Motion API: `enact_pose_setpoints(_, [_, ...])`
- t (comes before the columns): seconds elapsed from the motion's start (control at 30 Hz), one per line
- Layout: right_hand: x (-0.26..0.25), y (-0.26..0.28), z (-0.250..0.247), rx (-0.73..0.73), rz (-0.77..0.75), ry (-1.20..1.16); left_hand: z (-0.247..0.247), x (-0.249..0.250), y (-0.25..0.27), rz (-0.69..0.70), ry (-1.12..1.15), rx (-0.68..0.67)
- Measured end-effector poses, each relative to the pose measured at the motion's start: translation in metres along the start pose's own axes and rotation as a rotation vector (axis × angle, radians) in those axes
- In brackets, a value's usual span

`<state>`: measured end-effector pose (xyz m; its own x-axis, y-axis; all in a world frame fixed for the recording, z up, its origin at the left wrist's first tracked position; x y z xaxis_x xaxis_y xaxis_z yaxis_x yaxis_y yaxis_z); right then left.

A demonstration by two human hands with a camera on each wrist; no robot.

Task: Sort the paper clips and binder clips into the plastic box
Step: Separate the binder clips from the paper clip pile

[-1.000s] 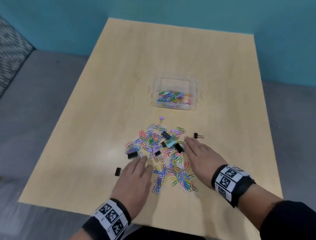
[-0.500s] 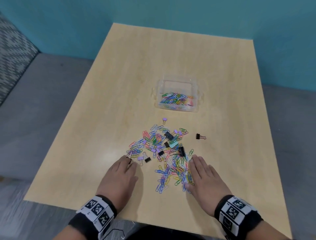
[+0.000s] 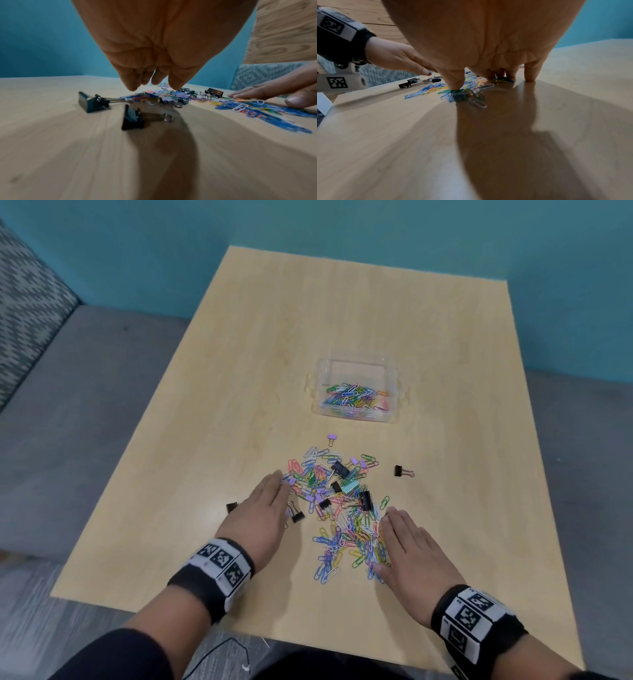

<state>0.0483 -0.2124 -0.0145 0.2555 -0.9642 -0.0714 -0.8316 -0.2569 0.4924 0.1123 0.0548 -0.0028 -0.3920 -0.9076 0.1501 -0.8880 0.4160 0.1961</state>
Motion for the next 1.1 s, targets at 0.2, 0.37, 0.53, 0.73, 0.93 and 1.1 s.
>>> enact_pose_setpoints(0.2, [0.001, 0.003, -0.004, -0.066, -0.037, -0.019, 0.003, 0.003, 0.005, -0.034, -0.060, -0.116])
enact_pose_setpoints(0.37, [0.001, 0.004, -0.005, -0.059, -0.039, -0.048, 0.002, -0.012, 0.006, -0.183, 0.145, -0.072])
enact_pose_setpoints(0.53, [0.001, 0.003, -0.005, -0.053, -0.041, -0.036, -0.010, -0.009, -0.011, -0.054, 0.015, -0.172])
enact_pose_setpoints(0.73, [0.002, 0.002, 0.000, -0.028, -0.038, -0.031, -0.001, -0.007, -0.018, -0.049, 0.017, -0.109])
enact_pose_setpoints(0.93, [0.001, 0.004, -0.002, -0.009, -0.043, -0.060, 0.009, 0.002, 0.000, -0.043, -0.015, -0.026])
enact_pose_setpoints(1.1, [-0.001, 0.003, -0.004, 0.054, -0.054, -0.112, 0.008, 0.009, 0.008, 0.000, -0.096, -0.067])
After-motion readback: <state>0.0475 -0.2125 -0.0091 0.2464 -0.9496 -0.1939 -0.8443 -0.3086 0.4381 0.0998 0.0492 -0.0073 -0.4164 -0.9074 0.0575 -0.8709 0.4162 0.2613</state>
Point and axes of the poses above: each hand's wrist, its own y-axis away from the middle knuckle, its own z-axis out of the palm, x = y × z, the point moved 3 cm from there along -y, towards the middle knuckle
